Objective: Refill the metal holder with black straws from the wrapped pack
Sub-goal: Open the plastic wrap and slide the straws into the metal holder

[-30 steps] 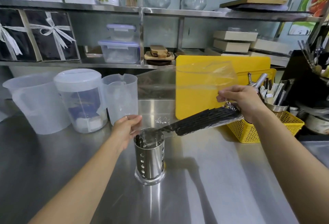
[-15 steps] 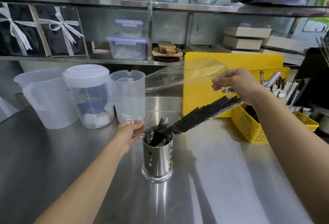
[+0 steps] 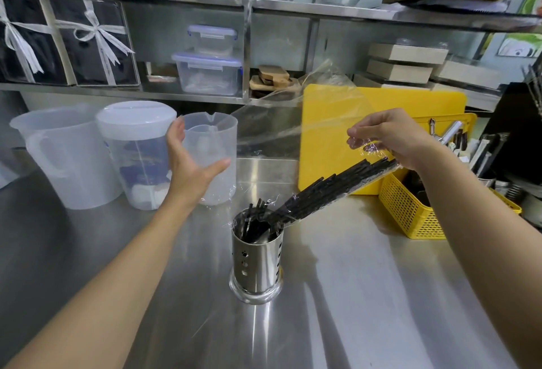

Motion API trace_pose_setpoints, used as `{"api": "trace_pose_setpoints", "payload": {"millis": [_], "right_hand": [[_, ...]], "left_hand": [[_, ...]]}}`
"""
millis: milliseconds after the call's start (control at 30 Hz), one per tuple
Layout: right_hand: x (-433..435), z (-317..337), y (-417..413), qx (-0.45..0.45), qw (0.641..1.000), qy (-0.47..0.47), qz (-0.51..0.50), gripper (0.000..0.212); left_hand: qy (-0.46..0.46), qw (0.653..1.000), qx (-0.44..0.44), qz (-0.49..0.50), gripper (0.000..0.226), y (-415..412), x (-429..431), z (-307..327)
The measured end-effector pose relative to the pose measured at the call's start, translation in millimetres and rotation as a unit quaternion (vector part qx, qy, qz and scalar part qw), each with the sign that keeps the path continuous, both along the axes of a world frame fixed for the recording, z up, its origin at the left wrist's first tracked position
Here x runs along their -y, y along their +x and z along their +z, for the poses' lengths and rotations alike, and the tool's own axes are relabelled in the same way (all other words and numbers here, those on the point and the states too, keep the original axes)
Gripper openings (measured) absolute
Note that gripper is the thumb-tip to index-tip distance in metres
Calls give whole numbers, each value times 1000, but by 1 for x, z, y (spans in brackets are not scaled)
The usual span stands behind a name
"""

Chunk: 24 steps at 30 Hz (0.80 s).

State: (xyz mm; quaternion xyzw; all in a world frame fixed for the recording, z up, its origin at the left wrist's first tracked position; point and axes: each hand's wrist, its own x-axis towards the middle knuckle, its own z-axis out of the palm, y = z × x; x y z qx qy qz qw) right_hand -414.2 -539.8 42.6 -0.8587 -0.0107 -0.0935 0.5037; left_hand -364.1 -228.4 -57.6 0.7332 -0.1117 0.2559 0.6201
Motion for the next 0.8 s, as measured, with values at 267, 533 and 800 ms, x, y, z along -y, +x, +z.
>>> {"api": "trace_pose_setpoints", "payload": {"millis": [267,533,800], "right_hand": [[-3,3,5,0,999,-22,23,11],[11,0,1,-8,998,-33,48,23],[40,-16,-11,35,998,46,23,7]], "left_hand": [[211,970,59,-101,97,6,39,80],[185,972,74,-126,5,11,47,78],[166,976,73,-123,7,11,37,74]]}}
